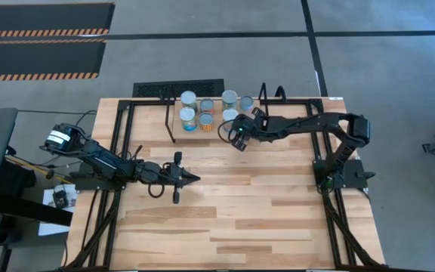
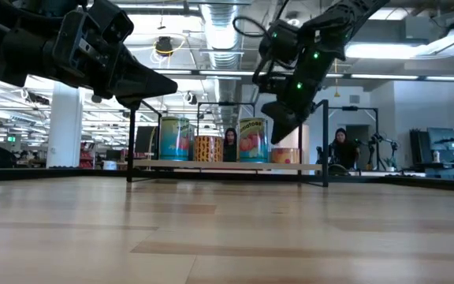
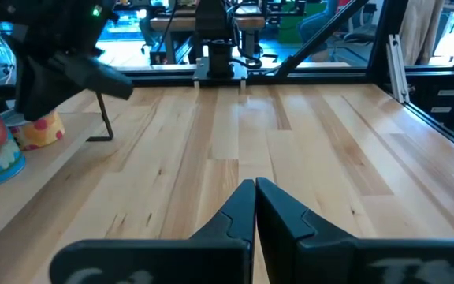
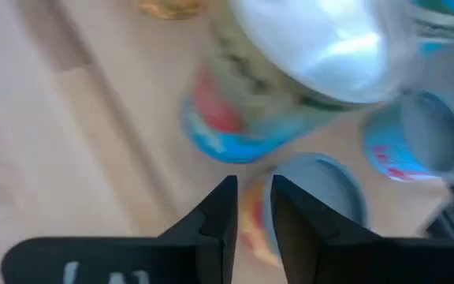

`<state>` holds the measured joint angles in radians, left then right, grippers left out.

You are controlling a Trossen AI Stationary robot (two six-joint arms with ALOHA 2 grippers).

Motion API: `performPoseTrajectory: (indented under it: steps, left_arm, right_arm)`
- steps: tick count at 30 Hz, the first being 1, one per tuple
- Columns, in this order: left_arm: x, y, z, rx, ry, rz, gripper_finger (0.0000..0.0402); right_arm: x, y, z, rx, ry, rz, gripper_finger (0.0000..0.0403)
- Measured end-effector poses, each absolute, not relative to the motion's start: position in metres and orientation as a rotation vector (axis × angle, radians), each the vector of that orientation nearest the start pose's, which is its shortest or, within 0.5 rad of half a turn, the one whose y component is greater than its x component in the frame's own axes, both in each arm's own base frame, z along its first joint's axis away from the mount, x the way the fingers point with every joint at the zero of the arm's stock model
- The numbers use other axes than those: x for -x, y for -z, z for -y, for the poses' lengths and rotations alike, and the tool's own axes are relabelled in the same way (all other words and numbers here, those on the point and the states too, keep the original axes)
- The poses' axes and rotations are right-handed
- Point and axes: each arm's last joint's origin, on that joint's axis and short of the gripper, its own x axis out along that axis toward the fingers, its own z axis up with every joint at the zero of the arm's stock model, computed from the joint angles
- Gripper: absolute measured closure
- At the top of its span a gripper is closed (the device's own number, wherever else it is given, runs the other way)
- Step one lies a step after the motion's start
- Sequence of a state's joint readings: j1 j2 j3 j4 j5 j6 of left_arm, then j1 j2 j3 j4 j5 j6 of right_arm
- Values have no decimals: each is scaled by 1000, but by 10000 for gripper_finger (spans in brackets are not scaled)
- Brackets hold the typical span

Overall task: Pick and place cans onto a shelf
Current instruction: Put the canned pineapple rings on the shelf

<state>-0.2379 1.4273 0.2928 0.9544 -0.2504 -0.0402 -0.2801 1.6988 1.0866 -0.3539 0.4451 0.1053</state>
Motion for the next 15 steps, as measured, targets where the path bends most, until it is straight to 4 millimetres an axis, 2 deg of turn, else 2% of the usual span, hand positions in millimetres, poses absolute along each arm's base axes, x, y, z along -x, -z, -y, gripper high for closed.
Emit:
performPoseTrajectory:
  steps: [3, 5, 11, 15]
  left_arm:
    - [-229, -151, 48, -3, -16, -175, 400]
    - [-229, -151, 48, -4, -16, -174, 400]
    - [-230, -151, 48, -3, -16, -174, 400]
    - [-230, -151, 48, -3, -16, -174, 400]
  right_arm:
    - [-326, -199, 98, 0, 648, -960, 300]
    - [-325, -200, 93, 7, 632, -974, 309]
    - [-323, -188, 92, -6, 636, -1053, 391]
    - [-325, -178, 99, -33, 667, -1068, 382]
